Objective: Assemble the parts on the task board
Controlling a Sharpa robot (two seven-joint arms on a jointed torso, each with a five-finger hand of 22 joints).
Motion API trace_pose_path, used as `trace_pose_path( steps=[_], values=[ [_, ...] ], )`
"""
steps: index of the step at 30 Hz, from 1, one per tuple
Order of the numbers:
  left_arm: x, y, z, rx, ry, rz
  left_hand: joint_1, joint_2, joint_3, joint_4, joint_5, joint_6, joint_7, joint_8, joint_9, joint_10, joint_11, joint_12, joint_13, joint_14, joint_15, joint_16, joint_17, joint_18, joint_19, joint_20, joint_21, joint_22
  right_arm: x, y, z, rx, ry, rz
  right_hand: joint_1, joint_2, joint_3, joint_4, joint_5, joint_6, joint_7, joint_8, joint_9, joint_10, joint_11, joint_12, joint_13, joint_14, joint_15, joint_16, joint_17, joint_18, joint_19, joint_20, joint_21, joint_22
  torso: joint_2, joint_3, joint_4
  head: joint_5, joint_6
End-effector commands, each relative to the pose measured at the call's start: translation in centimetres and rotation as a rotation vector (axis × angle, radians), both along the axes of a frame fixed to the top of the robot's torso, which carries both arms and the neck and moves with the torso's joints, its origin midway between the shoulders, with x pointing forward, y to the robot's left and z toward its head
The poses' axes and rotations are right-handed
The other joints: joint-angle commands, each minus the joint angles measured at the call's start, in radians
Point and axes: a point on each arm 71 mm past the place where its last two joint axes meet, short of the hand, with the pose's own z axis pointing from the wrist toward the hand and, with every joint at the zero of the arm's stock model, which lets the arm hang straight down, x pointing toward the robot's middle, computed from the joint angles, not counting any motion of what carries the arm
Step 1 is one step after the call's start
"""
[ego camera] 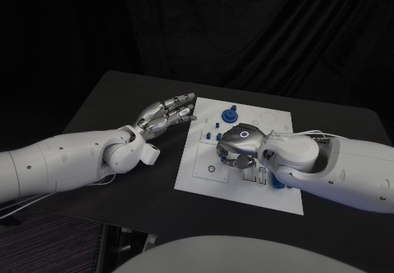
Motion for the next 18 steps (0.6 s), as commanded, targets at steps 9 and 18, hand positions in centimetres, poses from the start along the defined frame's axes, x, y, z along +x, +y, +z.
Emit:
trace_pose_path(
  steps=[9, 18],
  values=[
    [-0.16, -0.17, -0.14, -0.02, -0.006, -0.016, 0.0, 0.013, -0.002, -0.004, 0.003, -0.008, 0.001, -0.007, -0.001, -0.005, 0.006, -0.006, -0.002, -0.001, 0.005, 0.002, -0.001, -0.013, -0.005, 0.001, -0.006, -0.002, 0.19, -0.21, -0.02, 0.031, 0.017, -0.029, -0.004, 0.016, 0.004, 0.006, 0.003, -0.015, -0.001, -0.011, 0.001, 0.007, 0.005, -0.013, 0.002, 0.005, 0.001, 0.003, -0.001, -0.007, -0.003, -0.001, 0.001, 0.127, 0.0, -0.0002, -0.0005, 0.004, 0.0],
    [-0.23, -0.18, -0.33, -0.018, 0.001, -0.018, 0.0, 0.014, -0.002, -0.005, 0.003, -0.008, 0.001, -0.007, -0.001, -0.005, 0.007, -0.005, -0.001, -0.001, 0.006, 0.003, -0.001, -0.014, -0.005, 0.001, -0.006, -0.002, 0.55, -0.45, -0.19, 0.02, 0.02, -0.04, -0.005, 0.017, 0.008, 0.005, 0.003, -0.022, 0.001, -0.017, 0.001, 0.003, 0.006, -0.018, 0.002, 0.003, 0.002, 0.0, -0.005, -0.006, -0.004, 0.0, -0.003, 0.126, 0.0, -0.0007, 0.0, 0.005, 0.0]
  ],
)
